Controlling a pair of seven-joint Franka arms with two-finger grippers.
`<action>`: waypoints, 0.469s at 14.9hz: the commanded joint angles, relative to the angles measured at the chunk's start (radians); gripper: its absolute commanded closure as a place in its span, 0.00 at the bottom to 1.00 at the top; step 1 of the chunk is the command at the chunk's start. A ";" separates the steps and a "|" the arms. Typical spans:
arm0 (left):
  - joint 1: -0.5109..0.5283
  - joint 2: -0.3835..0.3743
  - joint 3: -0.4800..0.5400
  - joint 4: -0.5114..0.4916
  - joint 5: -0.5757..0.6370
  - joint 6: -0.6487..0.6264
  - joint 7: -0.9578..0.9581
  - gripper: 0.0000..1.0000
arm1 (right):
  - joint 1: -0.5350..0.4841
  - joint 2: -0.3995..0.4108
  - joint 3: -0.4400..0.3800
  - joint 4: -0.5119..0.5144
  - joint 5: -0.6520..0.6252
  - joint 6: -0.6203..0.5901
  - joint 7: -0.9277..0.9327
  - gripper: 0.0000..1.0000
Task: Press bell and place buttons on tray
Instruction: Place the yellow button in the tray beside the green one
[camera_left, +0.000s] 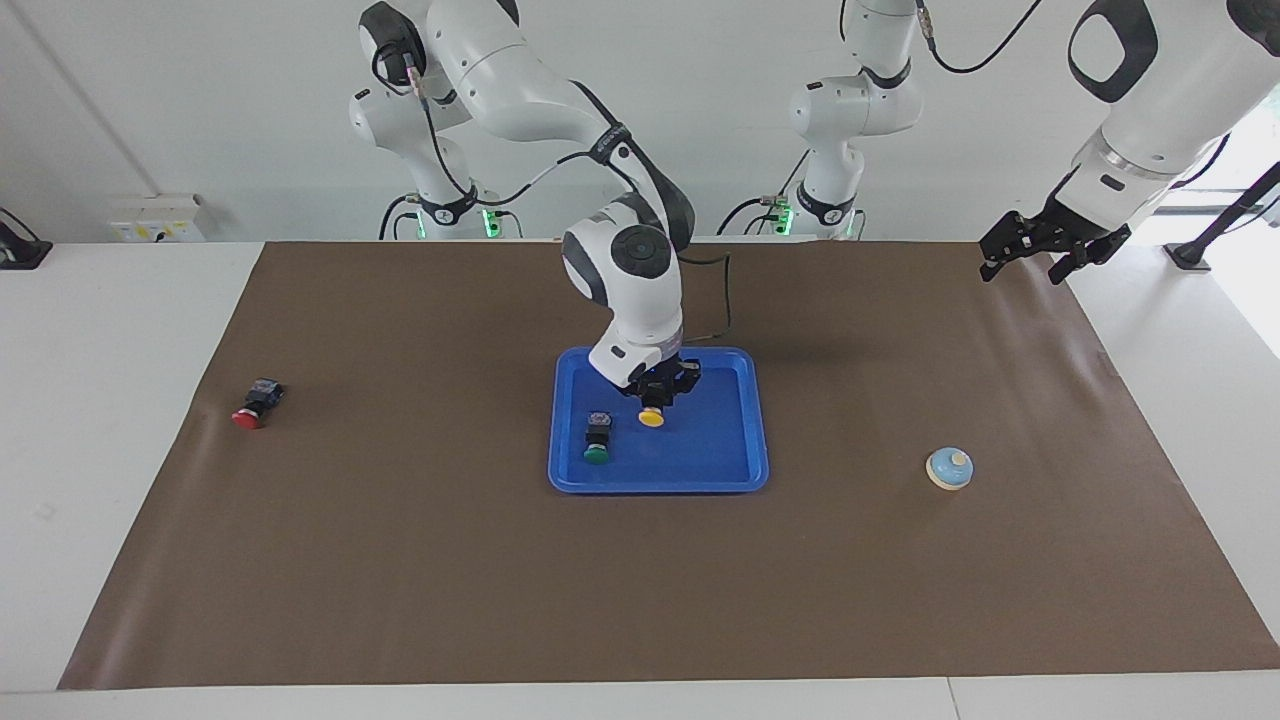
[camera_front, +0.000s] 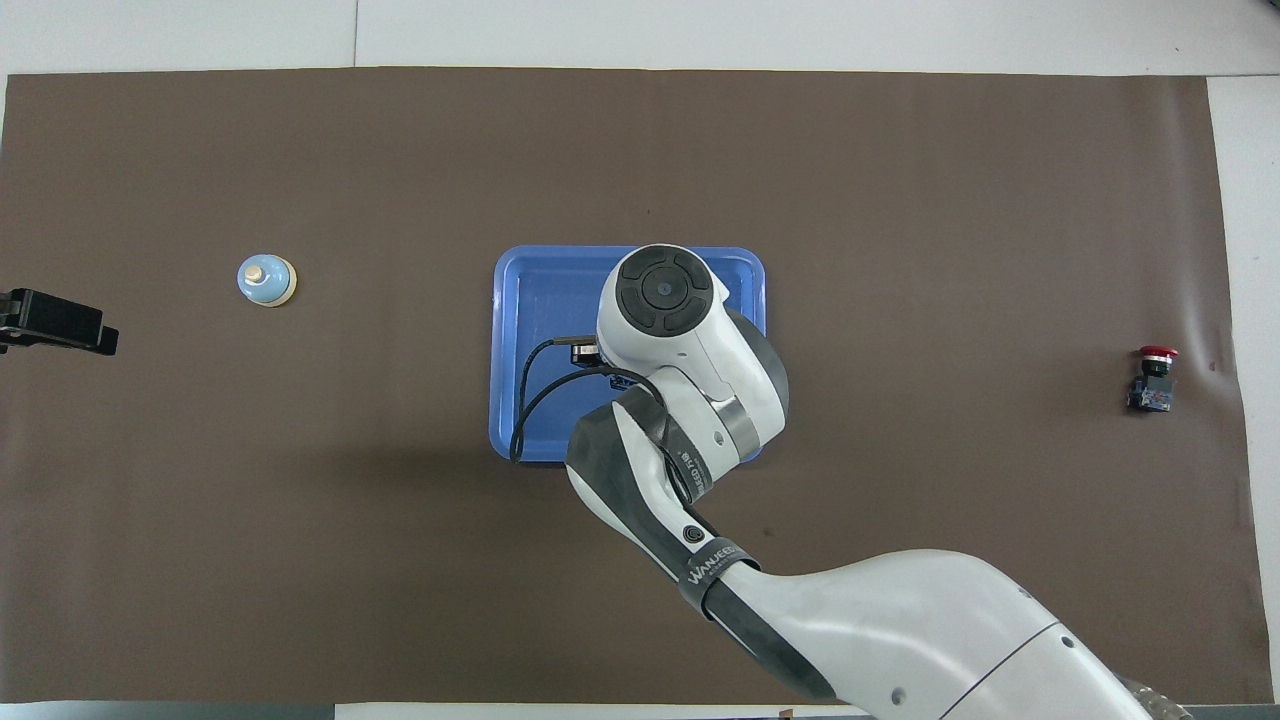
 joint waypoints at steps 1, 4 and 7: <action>-0.002 -0.010 0.006 0.001 -0.010 -0.008 0.015 0.00 | -0.007 -0.027 0.002 -0.068 -0.009 0.058 -0.030 1.00; -0.002 -0.010 0.006 0.001 -0.010 -0.008 0.015 0.00 | -0.007 -0.038 0.002 -0.111 -0.001 0.105 -0.009 1.00; -0.002 -0.010 0.006 0.001 -0.010 -0.008 0.015 0.00 | -0.007 -0.038 0.002 -0.108 0.002 0.105 0.038 0.01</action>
